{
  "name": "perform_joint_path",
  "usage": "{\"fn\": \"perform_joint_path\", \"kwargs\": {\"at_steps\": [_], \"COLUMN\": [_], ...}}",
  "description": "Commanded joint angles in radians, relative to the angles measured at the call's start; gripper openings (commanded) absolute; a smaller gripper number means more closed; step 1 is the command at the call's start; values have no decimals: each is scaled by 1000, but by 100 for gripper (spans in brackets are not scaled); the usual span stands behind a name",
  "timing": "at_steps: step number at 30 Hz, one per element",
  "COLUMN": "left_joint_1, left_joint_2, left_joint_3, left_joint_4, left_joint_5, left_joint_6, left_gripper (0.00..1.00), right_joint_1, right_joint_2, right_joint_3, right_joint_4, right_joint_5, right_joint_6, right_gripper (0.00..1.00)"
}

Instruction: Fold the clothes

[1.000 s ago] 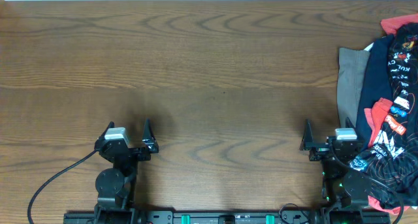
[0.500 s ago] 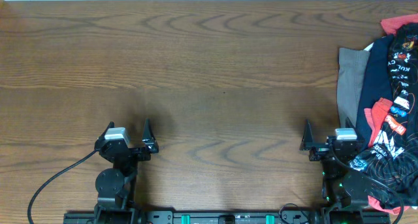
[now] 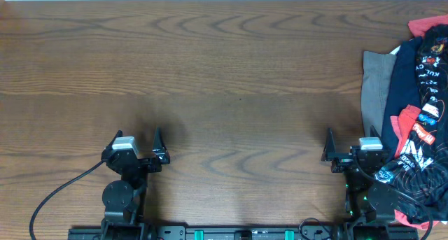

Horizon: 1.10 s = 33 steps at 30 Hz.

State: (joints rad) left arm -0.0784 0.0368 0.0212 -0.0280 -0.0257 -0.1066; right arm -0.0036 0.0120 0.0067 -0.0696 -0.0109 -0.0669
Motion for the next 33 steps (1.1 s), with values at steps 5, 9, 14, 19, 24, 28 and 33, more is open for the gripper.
{"fn": "perform_joint_path", "kwargs": {"at_steps": [5, 9, 14, 19, 24, 28, 33], "left_joint_1": [7, 7, 7, 7, 7, 7, 7], "left_joint_2": [0, 0, 0, 0, 0, 0, 2], "left_joint_3": [-17, -17, -17, -17, -16, -8, 48], "left_joint_4": [-42, -39, -38, -37, -34, -42, -96], "left_joint_5": [-12, -12, -12, -12, -8, -8, -7], "left_joint_6": [9, 9, 9, 9, -28, -46, -48], "left_gripper": [98, 98, 98, 98, 98, 98, 98], "right_joint_1": [17, 17, 17, 17, 17, 17, 17], "right_joint_2": [-3, -3, -3, -3, -3, 11, 71], "right_joint_3": [-1, -1, -1, -1, -1, 15, 109], "right_joint_4": [-3, -3, -3, -3, -4, -35, -184], "right_joint_5": [-4, -5, -4, -8, -13, 13, 89], "right_joint_6": [-13, -13, -13, -13, 39, 55, 104], "right_gripper": [99, 99, 99, 99, 99, 99, 99]}}
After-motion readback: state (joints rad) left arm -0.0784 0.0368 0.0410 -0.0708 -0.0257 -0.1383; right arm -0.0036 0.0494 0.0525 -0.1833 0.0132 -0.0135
